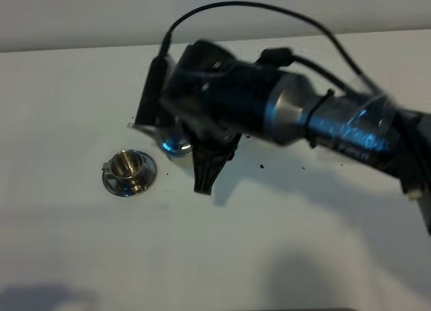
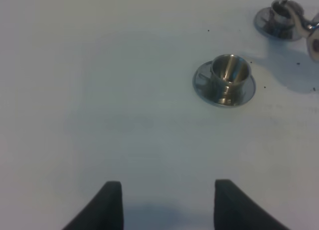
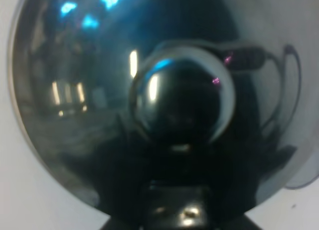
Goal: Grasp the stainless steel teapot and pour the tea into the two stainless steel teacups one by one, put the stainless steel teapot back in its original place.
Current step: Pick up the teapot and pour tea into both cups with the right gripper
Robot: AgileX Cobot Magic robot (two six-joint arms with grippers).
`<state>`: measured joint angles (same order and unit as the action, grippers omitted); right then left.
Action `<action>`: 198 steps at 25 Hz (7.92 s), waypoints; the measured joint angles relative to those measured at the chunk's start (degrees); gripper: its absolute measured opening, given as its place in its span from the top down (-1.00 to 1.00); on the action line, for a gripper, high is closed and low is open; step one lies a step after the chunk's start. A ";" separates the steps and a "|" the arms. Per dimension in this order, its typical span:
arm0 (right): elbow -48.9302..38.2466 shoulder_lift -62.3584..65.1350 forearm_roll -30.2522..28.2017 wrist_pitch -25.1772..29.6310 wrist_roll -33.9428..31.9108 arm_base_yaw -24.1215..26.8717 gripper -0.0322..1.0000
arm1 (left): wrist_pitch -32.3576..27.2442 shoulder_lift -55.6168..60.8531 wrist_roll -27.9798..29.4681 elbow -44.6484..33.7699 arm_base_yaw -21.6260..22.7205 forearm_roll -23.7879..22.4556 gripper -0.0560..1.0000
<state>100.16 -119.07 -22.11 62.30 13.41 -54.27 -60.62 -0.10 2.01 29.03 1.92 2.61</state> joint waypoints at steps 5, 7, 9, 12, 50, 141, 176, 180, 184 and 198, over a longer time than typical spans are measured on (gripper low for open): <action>0.00 -2.25 -9.17 2.40 1.40 -3.34 0.59 | 0.00 0.00 -0.06 0.00 0.00 0.00 0.04; 0.00 -3.54 -12.01 2.05 1.69 -4.20 0.59 | 0.00 0.00 -0.06 0.00 0.00 0.00 0.04; 0.00 -4.58 -13.18 1.13 2.55 -4.65 0.59 | 0.00 0.00 -0.06 0.00 0.00 0.00 0.04; 0.00 -5.62 -14.08 -0.67 3.26 -4.89 0.59 | 0.00 0.00 -0.12 0.00 0.00 0.00 0.04; 6.54 -13.95 -30.92 -2.36 10.91 -5.92 0.59 | 0.00 0.00 -0.12 0.00 0.00 0.00 0.04; 6.83 -15.66 -58.37 -4.92 20.87 -8.35 0.59 | 0.00 0.00 0.03 0.00 0.00 0.00 0.04; 6.83 -15.66 -61.67 -5.29 23.54 -8.35 0.59 | 0.00 0.00 -0.09 0.00 0.00 0.00 0.04; 6.83 -15.66 -62.26 -5.42 23.54 -8.35 0.59 | 0.00 0.00 -0.09 0.00 0.00 0.00 0.04; 6.83 -15.66 -62.38 -5.59 23.58 -8.35 0.59 | 0.00 0.00 -0.09 0.00 0.00 0.00 0.04; 6.83 -15.66 -62.48 -5.77 23.65 -8.35 0.59 | 0.00 0.00 -0.09 0.00 0.00 0.00 0.04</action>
<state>106.99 -134.73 -84.59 56.53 37.06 -62.62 -60.62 -0.10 1.92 29.03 1.92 2.61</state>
